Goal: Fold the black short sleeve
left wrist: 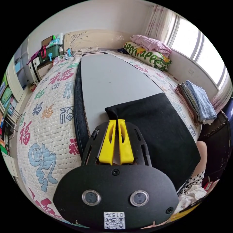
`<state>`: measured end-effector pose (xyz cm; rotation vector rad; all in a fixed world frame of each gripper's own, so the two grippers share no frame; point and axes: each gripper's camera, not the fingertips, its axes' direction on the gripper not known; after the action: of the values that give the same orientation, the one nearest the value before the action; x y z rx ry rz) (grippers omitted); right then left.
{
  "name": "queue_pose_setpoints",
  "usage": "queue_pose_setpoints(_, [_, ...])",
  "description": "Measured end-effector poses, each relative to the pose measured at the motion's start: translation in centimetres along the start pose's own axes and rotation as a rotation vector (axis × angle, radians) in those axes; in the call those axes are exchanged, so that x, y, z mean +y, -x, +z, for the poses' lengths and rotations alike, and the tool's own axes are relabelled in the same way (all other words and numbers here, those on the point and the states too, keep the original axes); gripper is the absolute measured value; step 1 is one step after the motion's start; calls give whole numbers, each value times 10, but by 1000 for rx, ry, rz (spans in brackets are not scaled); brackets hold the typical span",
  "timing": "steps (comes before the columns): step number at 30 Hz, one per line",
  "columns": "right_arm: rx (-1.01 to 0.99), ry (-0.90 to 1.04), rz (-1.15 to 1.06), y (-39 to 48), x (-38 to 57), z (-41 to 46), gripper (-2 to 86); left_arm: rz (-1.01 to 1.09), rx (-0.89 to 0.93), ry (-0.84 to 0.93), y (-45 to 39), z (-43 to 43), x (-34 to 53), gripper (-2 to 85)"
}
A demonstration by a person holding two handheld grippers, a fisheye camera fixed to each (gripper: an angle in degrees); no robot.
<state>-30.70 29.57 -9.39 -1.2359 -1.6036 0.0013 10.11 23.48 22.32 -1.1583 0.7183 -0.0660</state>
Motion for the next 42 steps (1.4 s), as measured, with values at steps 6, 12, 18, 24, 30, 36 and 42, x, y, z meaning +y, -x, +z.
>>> queue_pose_setpoints(6, [318, -40, 28, 29, -93, -134, 7, -2, 15, -19, 0, 3, 16, -3])
queue_pose_setpoints(12, [578, -206, 118, 55, -154, -263, 11, -22, 35, -16, 9, 13, 32, -4])
queue_pose_setpoints(18, [715, -235, 126, 74, -179, -319, 30, -14, 18, 1, 16, 28, 40, -7])
queue_pose_setpoints(24, [694, -185, 167, 21, -162, -331, 37, -79, 125, -33, 44, 37, 50, 5])
queue_pose_setpoints(30, [479, -231, 361, -102, -98, -331, 52, -206, 327, -94, 92, 57, 65, 75])
queue_pose_setpoints(36, [213, -363, 631, -231, -38, -338, 99, -263, 398, -111, 115, 84, 73, 101])
queue_pose_setpoints(42, [-29, -656, 765, -283, 2, -385, 116, -189, 310, -118, 114, 101, 69, 139])
